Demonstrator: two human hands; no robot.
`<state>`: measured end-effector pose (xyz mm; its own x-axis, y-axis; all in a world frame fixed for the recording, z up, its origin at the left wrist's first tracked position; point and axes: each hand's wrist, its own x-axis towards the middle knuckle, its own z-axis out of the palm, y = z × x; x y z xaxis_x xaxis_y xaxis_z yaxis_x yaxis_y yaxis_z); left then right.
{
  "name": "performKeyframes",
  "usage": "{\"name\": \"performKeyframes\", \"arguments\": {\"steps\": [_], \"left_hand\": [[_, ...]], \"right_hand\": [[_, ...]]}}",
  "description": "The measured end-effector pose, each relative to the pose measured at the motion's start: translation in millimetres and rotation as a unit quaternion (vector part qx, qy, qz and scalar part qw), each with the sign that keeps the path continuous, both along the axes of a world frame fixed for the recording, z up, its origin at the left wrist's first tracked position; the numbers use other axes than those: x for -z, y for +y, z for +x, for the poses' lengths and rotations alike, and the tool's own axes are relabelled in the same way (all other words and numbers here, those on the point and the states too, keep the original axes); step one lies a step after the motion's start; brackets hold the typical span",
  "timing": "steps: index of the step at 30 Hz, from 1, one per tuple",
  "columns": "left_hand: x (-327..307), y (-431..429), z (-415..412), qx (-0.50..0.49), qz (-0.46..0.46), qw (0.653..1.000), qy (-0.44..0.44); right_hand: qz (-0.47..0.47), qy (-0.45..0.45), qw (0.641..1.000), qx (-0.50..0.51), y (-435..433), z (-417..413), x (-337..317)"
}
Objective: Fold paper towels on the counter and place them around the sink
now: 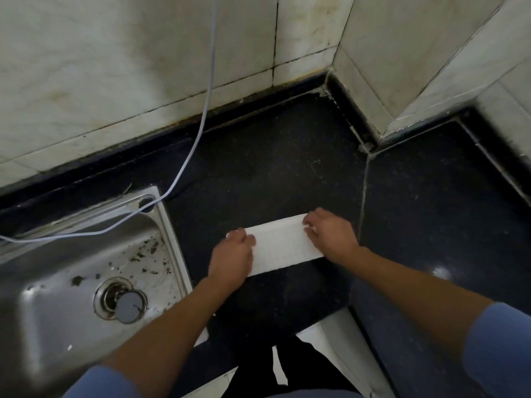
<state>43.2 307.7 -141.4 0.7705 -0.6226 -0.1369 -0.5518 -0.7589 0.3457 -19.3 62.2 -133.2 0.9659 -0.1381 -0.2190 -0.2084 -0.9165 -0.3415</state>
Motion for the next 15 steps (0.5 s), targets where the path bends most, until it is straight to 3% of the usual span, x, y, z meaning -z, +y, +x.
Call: {"name": "performKeyframes", "arguments": {"steps": [2,5,9,12,15], "left_hand": [[-2,-3,-19,0.070,0.024,0.997,0.009],[5,15,-35,0.073,0.057,0.996,0.019],[19,54,-45,0.035,0.060,0.997,0.030],[18,61,-46,0.051,0.066,0.996,0.012],[8,47,-38,0.068,0.052,0.996,0.002]], "right_hand": [[0.010,0.033,0.996,-0.087,23,-9,1],[-0.005,0.068,0.986,-0.153,31,-24,12],[-0.018,0.017,0.991,-0.128,-8,-45,20],[-0.037,0.032,0.995,-0.092,-28,-51,17],[-0.012,0.055,0.998,0.027,-22,-35,6]]}}
